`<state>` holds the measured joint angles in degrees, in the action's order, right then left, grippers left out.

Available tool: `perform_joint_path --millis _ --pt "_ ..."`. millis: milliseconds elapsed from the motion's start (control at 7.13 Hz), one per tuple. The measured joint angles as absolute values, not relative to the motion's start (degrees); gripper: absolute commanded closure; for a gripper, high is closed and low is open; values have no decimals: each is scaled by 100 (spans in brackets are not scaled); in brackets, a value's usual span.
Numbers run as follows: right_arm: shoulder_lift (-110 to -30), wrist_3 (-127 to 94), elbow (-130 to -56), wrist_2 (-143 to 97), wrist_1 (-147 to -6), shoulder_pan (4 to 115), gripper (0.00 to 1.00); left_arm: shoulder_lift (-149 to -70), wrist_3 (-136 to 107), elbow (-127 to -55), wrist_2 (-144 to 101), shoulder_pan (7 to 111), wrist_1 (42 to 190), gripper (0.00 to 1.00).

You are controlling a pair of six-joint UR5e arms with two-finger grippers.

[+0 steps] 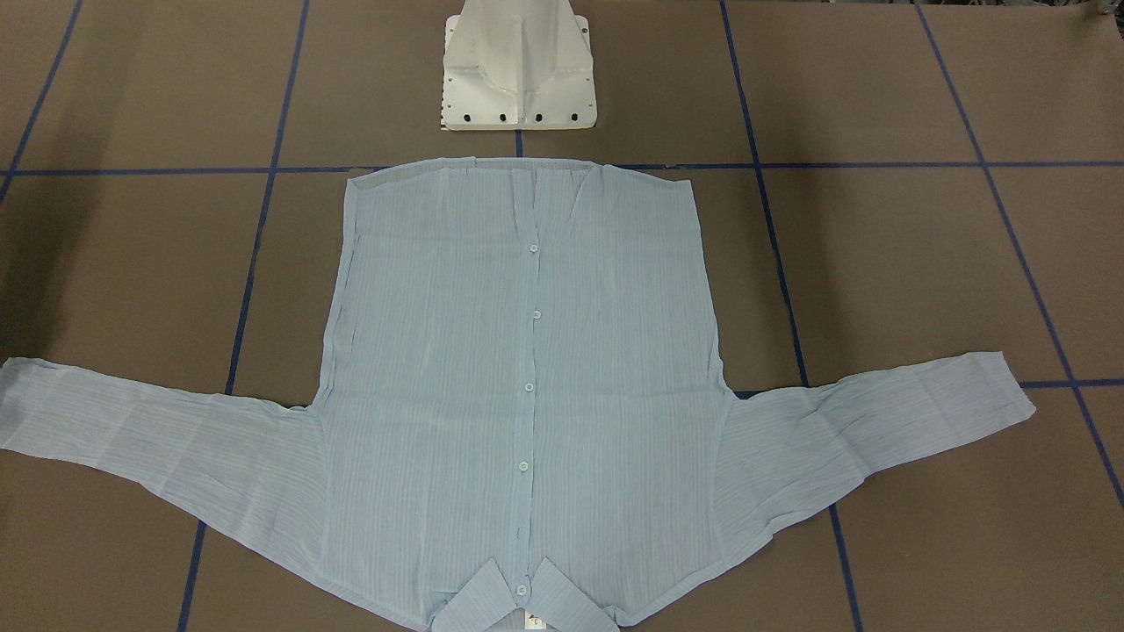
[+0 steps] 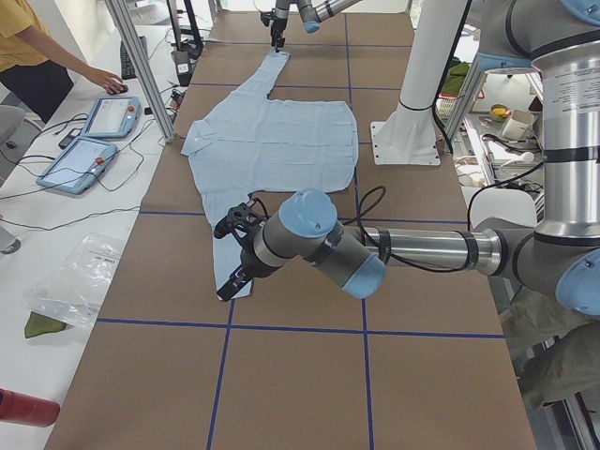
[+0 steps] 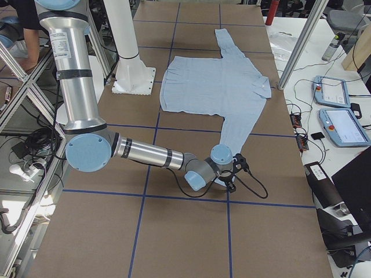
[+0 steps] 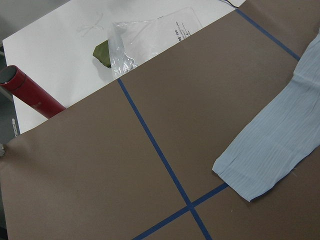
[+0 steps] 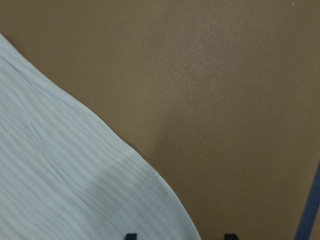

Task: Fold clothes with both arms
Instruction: 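Grasp the cuff with the right gripper and fold the sleeve across the shirt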

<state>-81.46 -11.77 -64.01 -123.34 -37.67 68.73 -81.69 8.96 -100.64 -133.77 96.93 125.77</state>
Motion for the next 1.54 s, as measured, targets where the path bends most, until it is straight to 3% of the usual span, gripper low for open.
perform_joint_path --millis 140,701,1262,1543 --pt "-8110 -1177 -6373 -12301 -3769 6850 100 -8167 896 -10063 -13377 9694 12577 0" --pt "-8197 -1307 -6620 -12354 -3775 6886 100 -8150 897 -10063 -13377 9694 12679 0" --pt "-8137 -3835 -8477 -12661 -4410 6849 100 -8139 896 -10034 -13450 9688 12699 0" --pt "-7550 -5355 -9262 -12218 -5098 6254 100 -8138 896 -10023 -13461 9686 12700 0"
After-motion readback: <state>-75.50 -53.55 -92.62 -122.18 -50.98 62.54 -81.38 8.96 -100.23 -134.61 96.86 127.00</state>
